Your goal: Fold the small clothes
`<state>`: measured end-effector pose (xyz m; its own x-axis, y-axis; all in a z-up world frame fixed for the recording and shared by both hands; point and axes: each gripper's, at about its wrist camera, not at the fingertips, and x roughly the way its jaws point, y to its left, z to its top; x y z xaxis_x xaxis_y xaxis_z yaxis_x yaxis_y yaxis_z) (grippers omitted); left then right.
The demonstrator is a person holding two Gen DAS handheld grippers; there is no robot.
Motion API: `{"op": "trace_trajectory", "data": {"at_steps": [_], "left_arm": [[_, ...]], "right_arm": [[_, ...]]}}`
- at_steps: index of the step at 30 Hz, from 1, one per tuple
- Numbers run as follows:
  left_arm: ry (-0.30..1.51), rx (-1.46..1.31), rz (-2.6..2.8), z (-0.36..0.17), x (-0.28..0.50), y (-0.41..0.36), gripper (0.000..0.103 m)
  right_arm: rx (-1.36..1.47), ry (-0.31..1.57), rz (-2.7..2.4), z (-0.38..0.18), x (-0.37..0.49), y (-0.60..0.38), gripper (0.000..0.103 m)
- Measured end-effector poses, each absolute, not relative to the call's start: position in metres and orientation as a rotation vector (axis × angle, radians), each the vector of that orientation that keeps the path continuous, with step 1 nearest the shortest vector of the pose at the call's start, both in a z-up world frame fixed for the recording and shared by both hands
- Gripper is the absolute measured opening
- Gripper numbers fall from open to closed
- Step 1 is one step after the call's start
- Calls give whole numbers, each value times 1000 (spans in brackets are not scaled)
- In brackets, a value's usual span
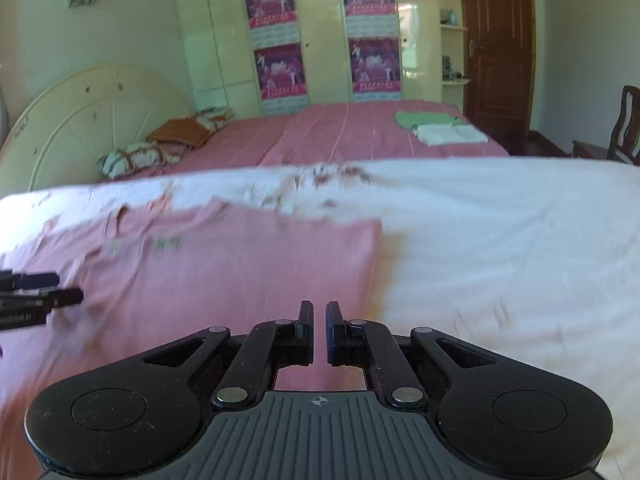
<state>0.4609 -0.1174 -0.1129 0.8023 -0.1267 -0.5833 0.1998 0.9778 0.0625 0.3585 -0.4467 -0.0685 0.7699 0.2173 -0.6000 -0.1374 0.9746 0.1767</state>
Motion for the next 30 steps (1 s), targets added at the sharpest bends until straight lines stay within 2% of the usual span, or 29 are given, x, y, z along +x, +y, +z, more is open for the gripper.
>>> {"op": "trace_trajectory", "data": {"at_steps": [4, 6, 8, 9, 10, 15, 20, 23, 25, 28, 30], "left_arm": [[674, 117, -160, -123, 495, -120, 64], [724, 107, -157, -136, 504, -113, 69], [717, 96, -149, -131, 498, -106, 65], [692, 105, -136, -124, 488, -105, 62], [663, 93, -135, -116, 475, -103, 63], [643, 88, -201, -111, 416, -122, 76], [686, 87, -159, -138, 404, -135, 87], [674, 57, -146, -123, 405, -126, 79], [652, 68, -135, -118, 404, -121, 84], [751, 49, -126, -136, 412, -114, 87], [739, 38, -118, -133, 406, -112, 83]], "right_arm": [[144, 684, 184, -76, 416, -429, 4], [107, 714, 147, -87, 437, -425, 4], [104, 772, 133, -102, 450, -430, 4], [116, 770, 139, -101, 448, -434, 4], [125, 765, 143, -96, 442, -436, 4], [145, 704, 243, -77, 372, -431, 4], [172, 757, 236, -99, 320, -418, 4], [192, 755, 213, -103, 314, -415, 4], [223, 723, 200, -91, 312, -417, 4], [192, 739, 197, -92, 313, -413, 4], [186, 764, 187, -103, 314, -412, 4]]}}
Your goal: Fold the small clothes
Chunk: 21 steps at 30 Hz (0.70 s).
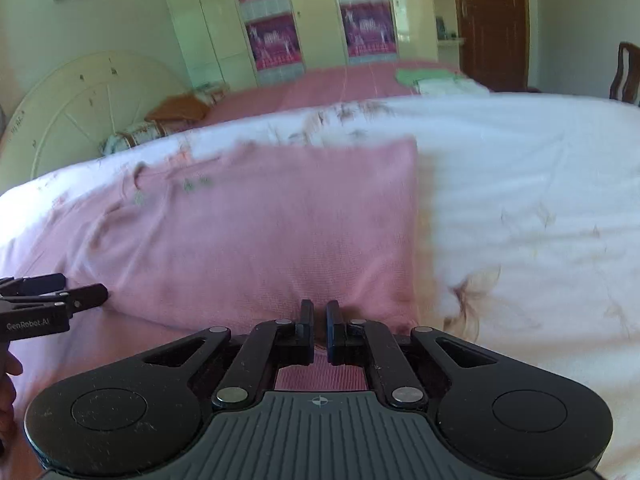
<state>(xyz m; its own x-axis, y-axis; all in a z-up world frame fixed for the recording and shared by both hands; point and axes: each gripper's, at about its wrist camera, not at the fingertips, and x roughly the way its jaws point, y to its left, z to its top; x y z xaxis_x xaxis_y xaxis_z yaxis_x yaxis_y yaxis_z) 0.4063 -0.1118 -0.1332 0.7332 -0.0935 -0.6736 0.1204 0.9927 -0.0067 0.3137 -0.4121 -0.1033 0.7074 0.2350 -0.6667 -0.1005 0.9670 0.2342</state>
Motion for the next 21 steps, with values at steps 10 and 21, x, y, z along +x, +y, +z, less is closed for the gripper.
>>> {"op": "trace_trajectory", "data": {"at_steps": [10, 21], "left_arm": [[677, -110, 81, -104, 352, -6, 71], [566, -565, 531, -100, 288, 272, 67]], "right_arm": [[279, 732, 148, -85, 302, -414, 48], [311, 706, 155, -63, 296, -333, 42]]}}
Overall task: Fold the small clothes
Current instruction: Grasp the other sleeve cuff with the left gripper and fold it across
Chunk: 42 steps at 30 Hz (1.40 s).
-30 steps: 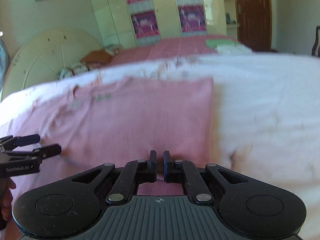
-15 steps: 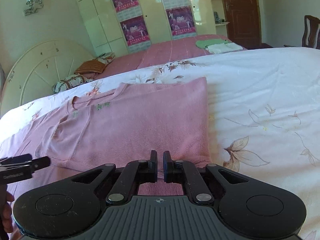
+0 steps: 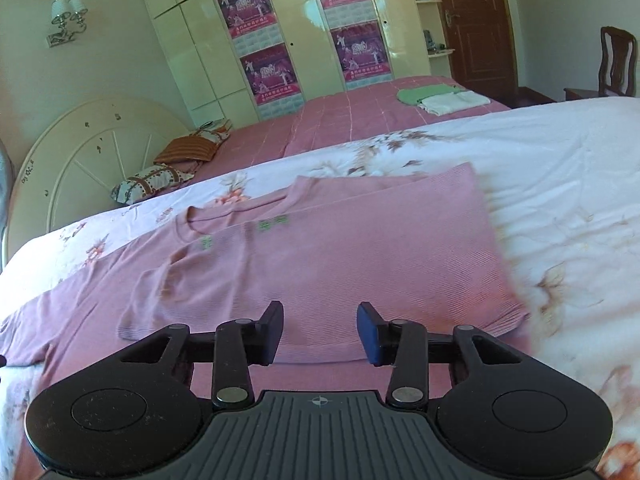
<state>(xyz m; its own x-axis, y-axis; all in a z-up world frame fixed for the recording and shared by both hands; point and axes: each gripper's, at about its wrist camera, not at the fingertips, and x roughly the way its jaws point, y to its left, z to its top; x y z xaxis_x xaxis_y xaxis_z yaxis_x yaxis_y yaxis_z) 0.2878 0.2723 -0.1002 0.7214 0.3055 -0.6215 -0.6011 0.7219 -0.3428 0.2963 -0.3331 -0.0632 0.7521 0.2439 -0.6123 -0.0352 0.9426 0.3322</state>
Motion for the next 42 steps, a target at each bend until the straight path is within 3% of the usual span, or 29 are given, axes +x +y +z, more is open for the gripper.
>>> {"op": "trace_trajectory", "data": {"at_steps": [3, 7, 16, 17, 19, 21, 23, 25, 29, 35, 42], "left_arm": [[527, -632, 550, -100, 283, 322, 69], [528, -731, 531, -112, 285, 367, 62], [488, -803, 473, -126, 309, 411, 60], [479, -812, 471, -127, 310, 414, 57], [482, -816, 483, -129, 316, 420, 41], [531, -786, 495, -131, 327, 425, 9], [572, -716, 497, -124, 335, 422, 6], [512, -639, 476, -105, 333, 408, 6], [572, -497, 408, -97, 351, 369, 6], [517, -370, 168, -61, 368, 258, 6], [553, -309, -91, -61, 399, 107, 6]], "right_arm": [[312, 710, 151, -60, 296, -298, 42], [333, 711, 146, -55, 307, -254, 42], [375, 712, 93, -46, 336, -203, 42], [375, 715, 90, -46, 337, -200, 42], [375, 722, 82, -47, 337, -199, 42], [378, 731, 76, -49, 338, -199, 42], [380, 738, 69, -50, 339, -200, 42], [391, 739, 64, -50, 339, -204, 42], [404, 742, 50, -53, 338, -212, 42], [451, 724, 42, -59, 333, -236, 42], [491, 711, 67, -58, 323, -267, 42]]}}
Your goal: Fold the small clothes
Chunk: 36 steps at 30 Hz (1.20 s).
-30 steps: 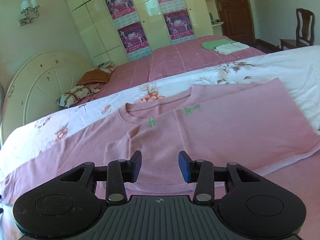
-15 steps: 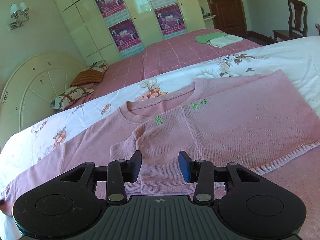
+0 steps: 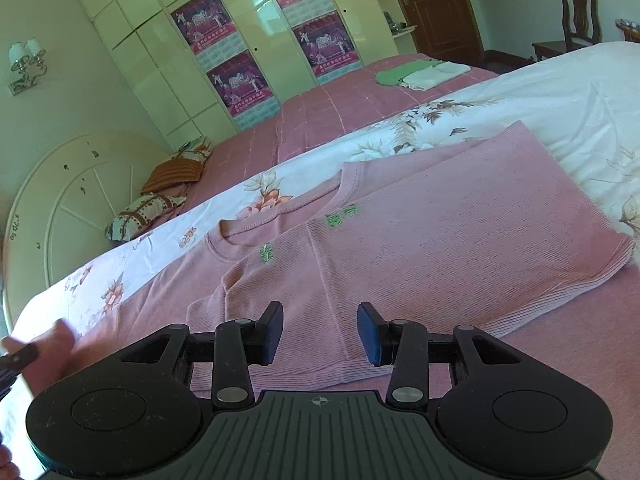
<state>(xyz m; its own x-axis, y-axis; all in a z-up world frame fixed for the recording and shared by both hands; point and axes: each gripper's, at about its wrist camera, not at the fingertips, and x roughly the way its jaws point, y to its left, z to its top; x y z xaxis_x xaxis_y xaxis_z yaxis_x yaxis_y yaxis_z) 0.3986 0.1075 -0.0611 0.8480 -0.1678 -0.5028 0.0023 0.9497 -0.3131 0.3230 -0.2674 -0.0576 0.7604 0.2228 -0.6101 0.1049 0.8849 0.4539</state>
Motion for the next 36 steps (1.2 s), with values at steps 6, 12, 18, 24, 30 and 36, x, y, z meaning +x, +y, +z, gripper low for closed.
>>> {"op": "trace_trajectory", "data": {"at_steps": [6, 12, 18, 24, 30, 36], "left_arm": [[585, -191, -200, -73, 413, 6, 6], [697, -79, -277, -110, 432, -63, 13], [657, 26, -321, -114, 403, -85, 63], [597, 29, -144, -96, 339, -6, 63], [672, 32, 14, -106, 309, 82, 62], [700, -73, 30, -118, 329, 110, 61]], "right_arm": [[496, 677, 79, -49, 310, -310, 42], [517, 699, 107, -51, 300, -343, 42], [554, 743, 148, -57, 295, -352, 42], [592, 750, 233, -58, 308, -329, 42], [611, 805, 324, -72, 336, -280, 42], [669, 854, 350, -89, 363, -250, 42]]}}
